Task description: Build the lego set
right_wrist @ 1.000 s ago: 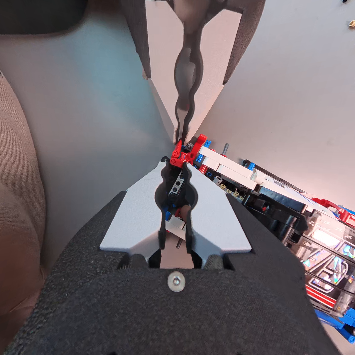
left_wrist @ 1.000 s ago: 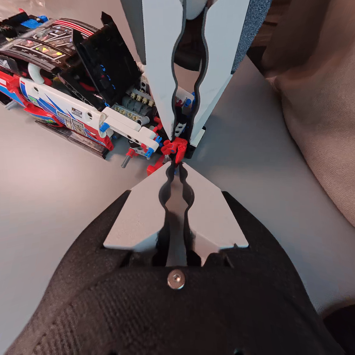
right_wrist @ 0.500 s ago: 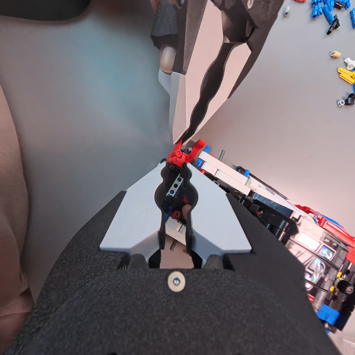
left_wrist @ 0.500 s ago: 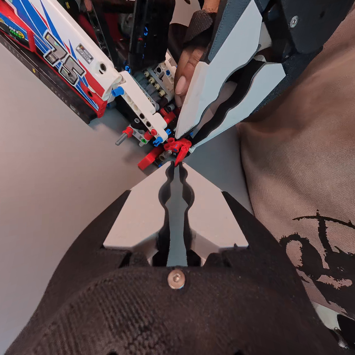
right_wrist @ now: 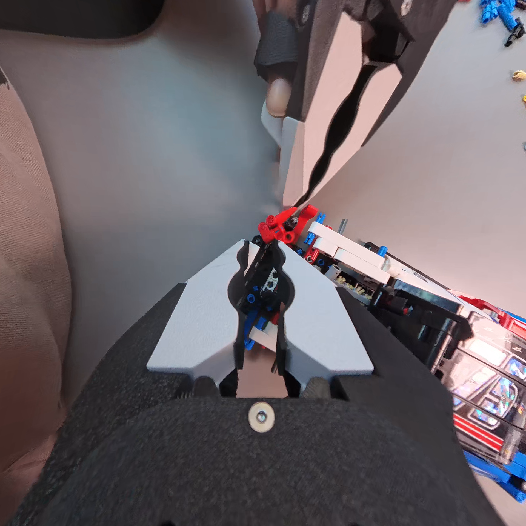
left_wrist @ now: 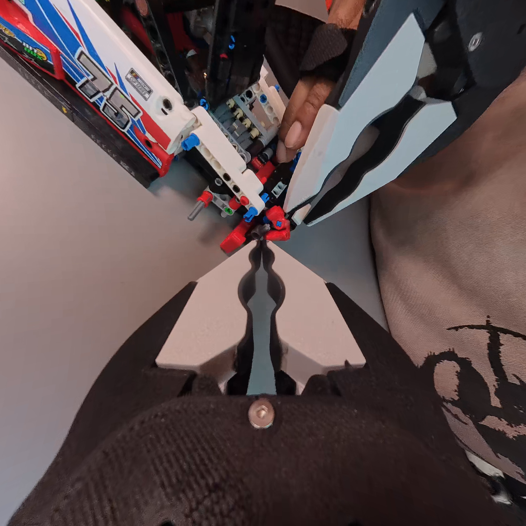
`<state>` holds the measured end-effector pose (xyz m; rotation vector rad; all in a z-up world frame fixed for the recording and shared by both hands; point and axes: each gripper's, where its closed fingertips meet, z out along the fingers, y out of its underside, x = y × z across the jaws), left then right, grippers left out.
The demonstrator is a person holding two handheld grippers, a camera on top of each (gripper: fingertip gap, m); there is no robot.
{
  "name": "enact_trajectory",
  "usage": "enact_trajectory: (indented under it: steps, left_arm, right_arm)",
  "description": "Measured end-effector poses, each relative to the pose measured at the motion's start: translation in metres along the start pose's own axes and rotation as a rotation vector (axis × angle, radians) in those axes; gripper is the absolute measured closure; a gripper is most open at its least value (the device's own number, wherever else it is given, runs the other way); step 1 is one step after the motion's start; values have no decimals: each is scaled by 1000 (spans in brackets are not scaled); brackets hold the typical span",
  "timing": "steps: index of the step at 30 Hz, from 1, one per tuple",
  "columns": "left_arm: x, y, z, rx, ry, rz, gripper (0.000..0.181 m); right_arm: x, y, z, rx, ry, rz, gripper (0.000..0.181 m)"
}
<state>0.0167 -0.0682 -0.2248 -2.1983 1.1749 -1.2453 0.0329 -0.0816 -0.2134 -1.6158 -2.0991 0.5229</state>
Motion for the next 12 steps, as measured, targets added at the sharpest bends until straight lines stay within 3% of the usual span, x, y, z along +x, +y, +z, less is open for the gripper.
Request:
enact_trajectory:
  steps: [1, 12]
  left_arm:
    - [0, 1, 1, 0, -27, 18, 181]
    - [5, 4, -3, 118, -149, 0, 179]
  right_arm:
    - [1, 0, -1, 12, 1, 11, 167]
    - [11, 0, -3, 9, 35, 16, 169]
